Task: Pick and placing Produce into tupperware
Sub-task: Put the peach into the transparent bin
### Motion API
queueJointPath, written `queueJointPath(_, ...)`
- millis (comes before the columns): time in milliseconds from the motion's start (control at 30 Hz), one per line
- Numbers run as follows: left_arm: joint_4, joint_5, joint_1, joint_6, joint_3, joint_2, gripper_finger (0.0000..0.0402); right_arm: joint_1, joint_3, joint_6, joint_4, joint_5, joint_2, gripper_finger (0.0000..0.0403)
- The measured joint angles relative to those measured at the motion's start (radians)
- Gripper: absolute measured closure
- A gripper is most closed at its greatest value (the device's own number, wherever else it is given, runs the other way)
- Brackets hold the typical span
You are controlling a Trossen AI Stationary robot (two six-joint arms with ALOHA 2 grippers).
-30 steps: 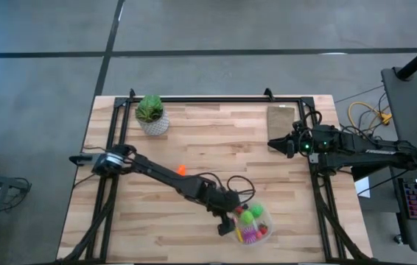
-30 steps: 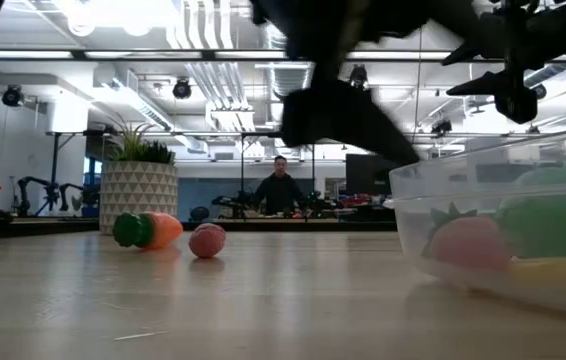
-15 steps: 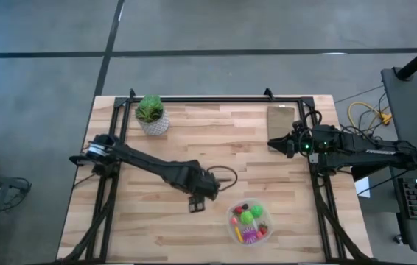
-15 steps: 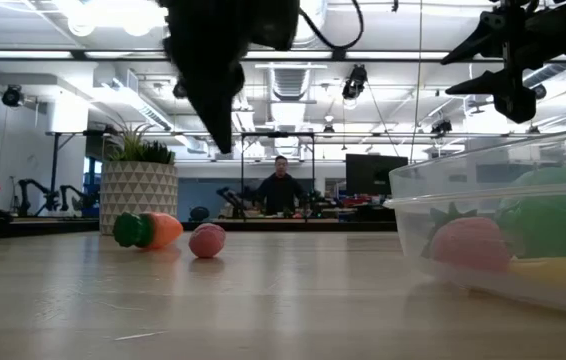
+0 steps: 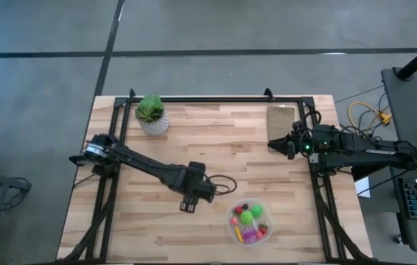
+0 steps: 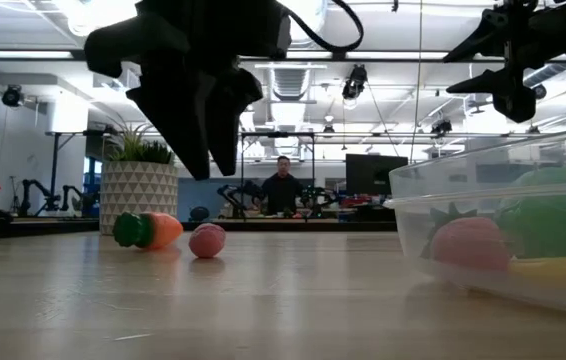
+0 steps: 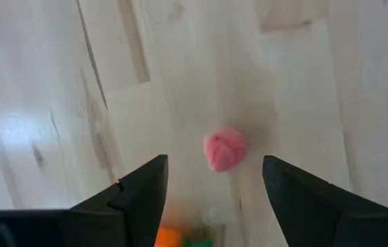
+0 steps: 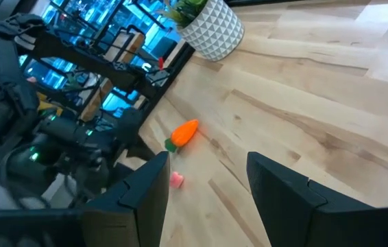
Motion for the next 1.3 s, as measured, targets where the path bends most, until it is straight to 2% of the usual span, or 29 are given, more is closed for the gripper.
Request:
queueJointPath(167, 0.003, 0.061, 0.009, -0.025, -0.029, 0.001, 0.0178, 0.000, 0.000, -0.005, -0.005, -0.004, 0.000, 0.0216)
queueJointPath(567, 0.108, 0.081, 0.034, -0.025, -0.109, 0.001, 0.0178, 0.000, 0.000, -0.007, -0.008, -0.004, 0.000, 0.0216)
queueJointPath(733, 0.143, 0.125, 0.052, -0.033, -0.148, 0.001, 0.0178, 0.000, 0.000, -0.007, -0.008, -0.003, 0.000, 0.0216)
queueJointPath(1100, 0.208, 0.135, 0.059, -0.052, -0.170, 0.002, 0.0179, 0.000, 0.000, -0.007, -0.008, -0.002, 0.000, 0.0216)
queueJointPath(1300, 0.208, 0.147, 0.062, -0.052, -0.177, 0.002, 0.0209, 0.000, 0.000, -0.006, -0.008, -0.002, 0.000, 0.0216)
